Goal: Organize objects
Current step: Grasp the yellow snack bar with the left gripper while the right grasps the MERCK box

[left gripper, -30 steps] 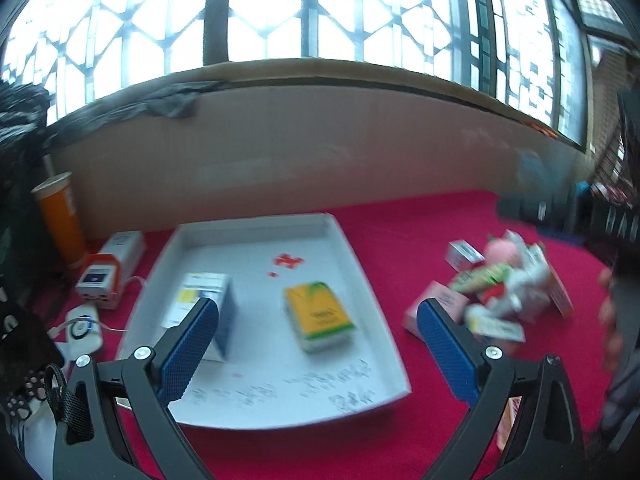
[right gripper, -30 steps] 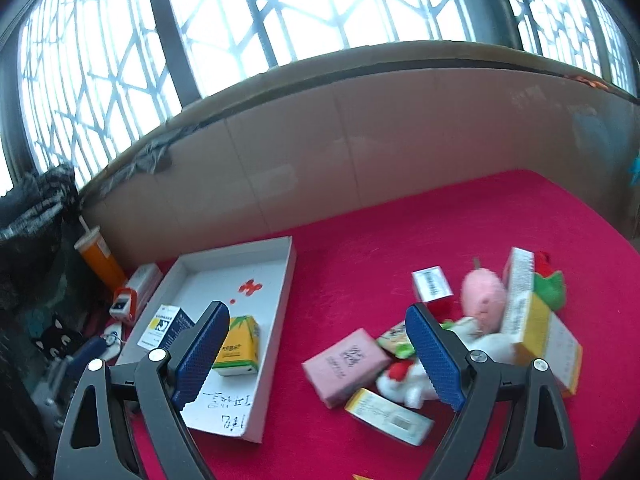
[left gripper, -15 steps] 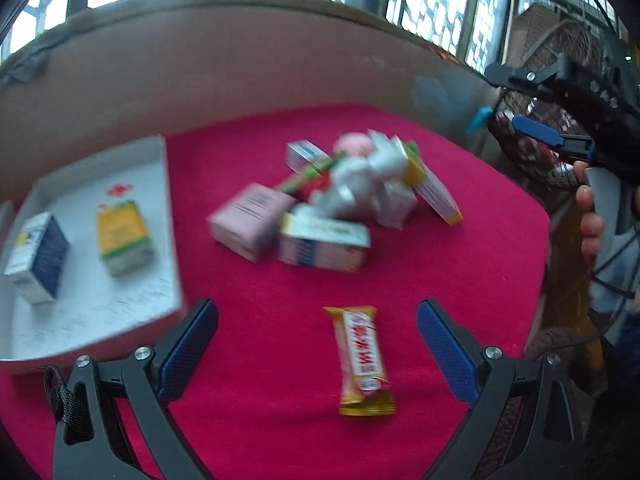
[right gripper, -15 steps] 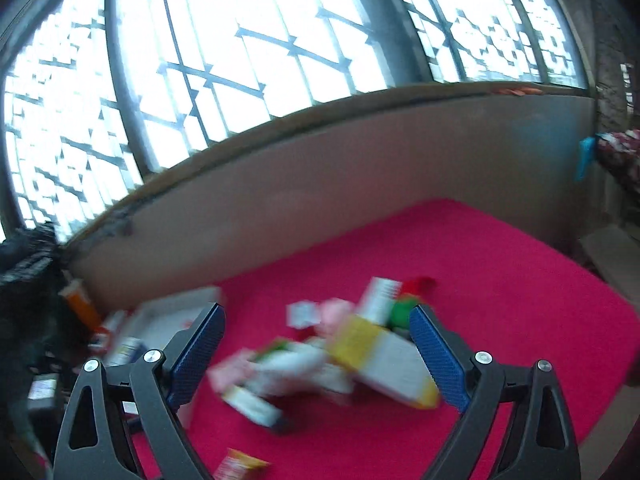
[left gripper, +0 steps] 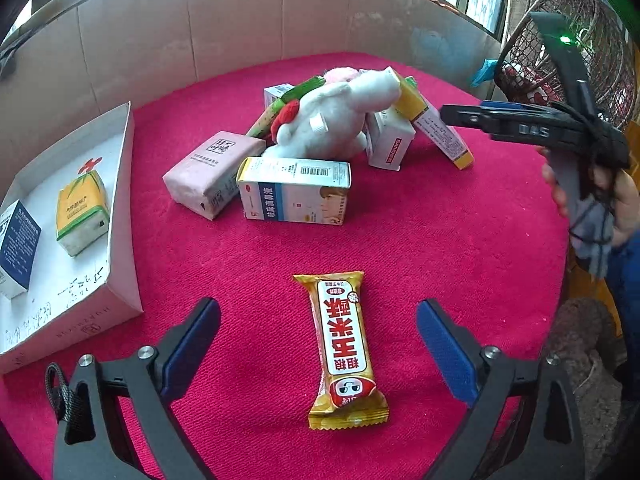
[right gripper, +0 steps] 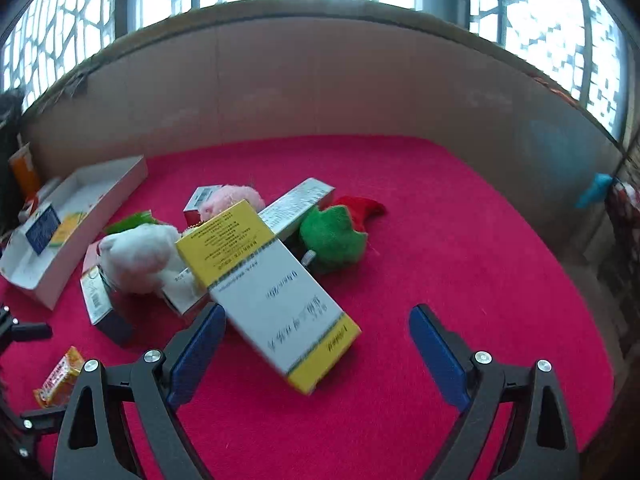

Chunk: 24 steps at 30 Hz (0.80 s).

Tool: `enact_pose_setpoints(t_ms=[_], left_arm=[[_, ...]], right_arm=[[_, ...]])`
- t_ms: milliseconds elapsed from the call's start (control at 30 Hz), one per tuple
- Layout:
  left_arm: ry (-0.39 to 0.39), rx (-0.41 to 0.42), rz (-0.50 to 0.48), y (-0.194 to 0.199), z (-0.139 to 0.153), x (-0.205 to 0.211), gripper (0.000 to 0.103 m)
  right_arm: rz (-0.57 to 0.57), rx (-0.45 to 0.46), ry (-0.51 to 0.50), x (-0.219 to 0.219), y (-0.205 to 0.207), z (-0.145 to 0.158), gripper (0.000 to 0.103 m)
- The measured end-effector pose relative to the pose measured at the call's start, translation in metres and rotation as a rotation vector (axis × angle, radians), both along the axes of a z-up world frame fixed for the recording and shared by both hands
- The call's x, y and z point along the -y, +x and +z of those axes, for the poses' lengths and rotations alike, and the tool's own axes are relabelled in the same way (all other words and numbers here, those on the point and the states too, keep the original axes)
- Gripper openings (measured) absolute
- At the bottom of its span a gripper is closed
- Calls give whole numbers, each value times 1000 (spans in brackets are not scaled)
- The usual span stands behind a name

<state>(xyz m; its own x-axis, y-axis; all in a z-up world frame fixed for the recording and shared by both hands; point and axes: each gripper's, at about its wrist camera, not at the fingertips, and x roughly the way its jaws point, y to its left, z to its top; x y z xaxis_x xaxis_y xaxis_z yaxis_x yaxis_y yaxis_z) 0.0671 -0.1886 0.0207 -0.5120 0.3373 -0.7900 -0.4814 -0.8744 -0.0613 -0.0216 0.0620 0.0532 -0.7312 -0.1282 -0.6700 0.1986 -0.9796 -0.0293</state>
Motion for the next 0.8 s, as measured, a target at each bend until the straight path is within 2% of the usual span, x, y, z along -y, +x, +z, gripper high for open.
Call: enact_pose_setpoints(t_ms=[67,167,300,467,533,667,800], left_arm=[[13,12,8,-2,-1,1,90],[27,27,21,-4,-3,4,86],[32,35,12,-2,-4,1,83],[11,39,-5,0,-6,-4,73],[19,38,-3,0,-5,-2,70],[29,34,-1,2,-4,-2,59],[19,24,-9,5,-3,-4,51]], right_arm=[[72,18,6,3,-9,-1,96],[151,42,14,8,-19,-6,96],[183,84,11,10,-31,-15,96],[224,127,7,20,-35,-26,95],[244,135,-1,23,-32,-27,89],[279,154,-60,23,-17,-23,71],[311,156,-100,27,0,-18,68]])
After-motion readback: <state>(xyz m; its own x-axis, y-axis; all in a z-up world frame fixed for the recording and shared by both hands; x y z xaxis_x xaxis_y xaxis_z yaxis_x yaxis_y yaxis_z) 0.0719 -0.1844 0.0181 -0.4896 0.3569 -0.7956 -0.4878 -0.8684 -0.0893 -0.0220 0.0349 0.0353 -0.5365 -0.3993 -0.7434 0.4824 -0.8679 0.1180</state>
